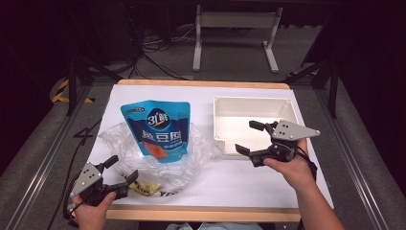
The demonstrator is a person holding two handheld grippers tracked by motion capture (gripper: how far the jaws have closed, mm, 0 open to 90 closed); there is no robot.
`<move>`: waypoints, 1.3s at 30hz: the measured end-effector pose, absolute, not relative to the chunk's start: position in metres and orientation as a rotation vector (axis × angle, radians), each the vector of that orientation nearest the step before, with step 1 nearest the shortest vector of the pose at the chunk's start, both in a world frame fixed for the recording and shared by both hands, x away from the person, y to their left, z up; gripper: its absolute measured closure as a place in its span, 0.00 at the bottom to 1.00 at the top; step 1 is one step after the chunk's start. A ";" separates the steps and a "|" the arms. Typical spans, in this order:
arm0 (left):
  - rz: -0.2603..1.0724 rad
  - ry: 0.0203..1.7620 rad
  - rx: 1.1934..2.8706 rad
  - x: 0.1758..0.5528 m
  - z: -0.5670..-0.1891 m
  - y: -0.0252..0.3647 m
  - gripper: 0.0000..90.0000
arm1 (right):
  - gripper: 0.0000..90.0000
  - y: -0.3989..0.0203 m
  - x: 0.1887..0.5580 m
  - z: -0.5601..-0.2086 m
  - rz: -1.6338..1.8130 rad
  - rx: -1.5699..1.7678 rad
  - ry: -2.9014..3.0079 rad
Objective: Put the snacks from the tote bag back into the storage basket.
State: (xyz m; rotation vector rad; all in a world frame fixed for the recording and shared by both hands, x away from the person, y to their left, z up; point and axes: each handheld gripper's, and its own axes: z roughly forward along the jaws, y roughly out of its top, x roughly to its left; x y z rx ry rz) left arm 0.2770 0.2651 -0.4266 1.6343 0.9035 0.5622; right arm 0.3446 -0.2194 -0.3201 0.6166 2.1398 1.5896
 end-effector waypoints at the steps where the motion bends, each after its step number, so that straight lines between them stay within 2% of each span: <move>1: 0.562 0.903 1.634 0.277 -0.427 0.265 0.14 | 0.14 -0.217 0.346 -0.319 1.593 0.610 2.141; 28: 0.551 0.892 1.624 0.277 -0.426 0.266 0.13 | 0.09 -0.143 0.378 -0.311 1.680 0.561 2.147; 39: 0.548 0.892 1.624 0.276 -0.426 0.268 0.13 | 0.08 -0.108 0.396 -0.321 1.716 0.517 2.179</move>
